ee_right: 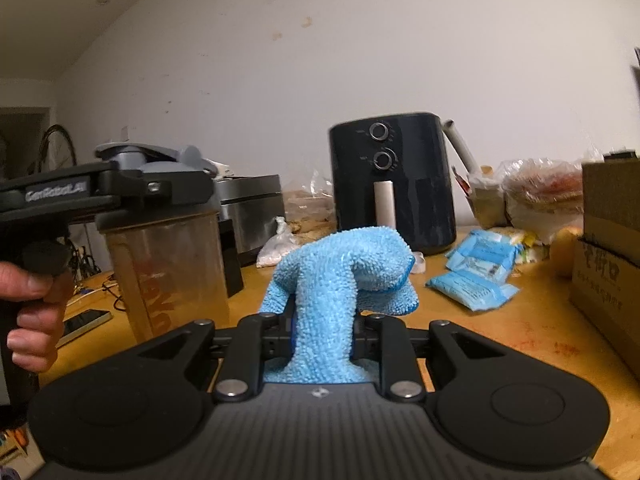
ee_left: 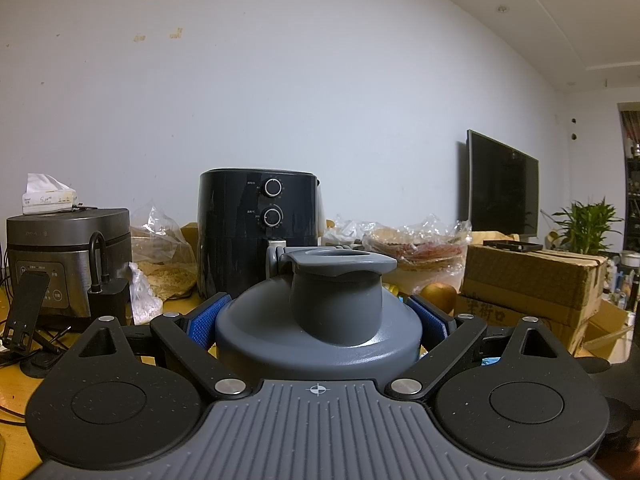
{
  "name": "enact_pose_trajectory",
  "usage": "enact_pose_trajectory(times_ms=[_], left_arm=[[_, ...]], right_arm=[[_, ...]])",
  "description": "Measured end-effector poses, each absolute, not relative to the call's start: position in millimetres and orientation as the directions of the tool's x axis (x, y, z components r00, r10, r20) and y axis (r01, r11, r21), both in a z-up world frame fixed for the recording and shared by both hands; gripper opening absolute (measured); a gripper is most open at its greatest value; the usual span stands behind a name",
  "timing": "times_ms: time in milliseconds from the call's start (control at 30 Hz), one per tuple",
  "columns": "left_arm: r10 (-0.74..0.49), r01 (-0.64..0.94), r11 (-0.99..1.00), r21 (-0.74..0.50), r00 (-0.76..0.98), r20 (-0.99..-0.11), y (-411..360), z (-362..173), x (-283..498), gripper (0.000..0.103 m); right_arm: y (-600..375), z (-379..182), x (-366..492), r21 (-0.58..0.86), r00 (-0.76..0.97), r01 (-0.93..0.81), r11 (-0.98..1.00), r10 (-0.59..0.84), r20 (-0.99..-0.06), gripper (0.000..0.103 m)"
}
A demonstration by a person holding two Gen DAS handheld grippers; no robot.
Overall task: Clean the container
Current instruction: 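Lift the blue cloth with the right gripper toward the held shaker bottle, then bring the shaker bottle in the left gripper toward the cloth in the right gripper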
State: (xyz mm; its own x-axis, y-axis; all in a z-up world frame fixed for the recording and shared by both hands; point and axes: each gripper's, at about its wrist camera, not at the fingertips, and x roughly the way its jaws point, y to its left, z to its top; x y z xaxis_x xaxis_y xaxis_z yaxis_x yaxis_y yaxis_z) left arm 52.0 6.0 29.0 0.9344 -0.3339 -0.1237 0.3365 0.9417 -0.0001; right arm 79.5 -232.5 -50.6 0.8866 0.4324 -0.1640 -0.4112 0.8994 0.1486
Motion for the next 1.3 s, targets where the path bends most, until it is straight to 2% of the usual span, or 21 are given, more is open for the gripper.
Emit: enact_pose_trajectory(times_ms=[167,600,1300], left_arm=[[-0.334,0.336,0.942,-0.001,0.934,-0.126,6,29,52,0.095],[-0.347,0.351,0.936,0.004,0.928,-0.134,8,29,53,0.095],[-0.506,0.510,0.860,0.005,0.854,-0.120,26,25,64,0.095]], right_arm=[[-227,-49,71,0.106,0.884,-0.435,0.894,0.447,-0.139,0.019],[-230,-52,71,0.165,0.846,-0.489,0.856,0.512,-0.151,0.015],[-232,-46,65,0.170,0.820,-0.541,0.823,0.562,-0.107,0.015]])
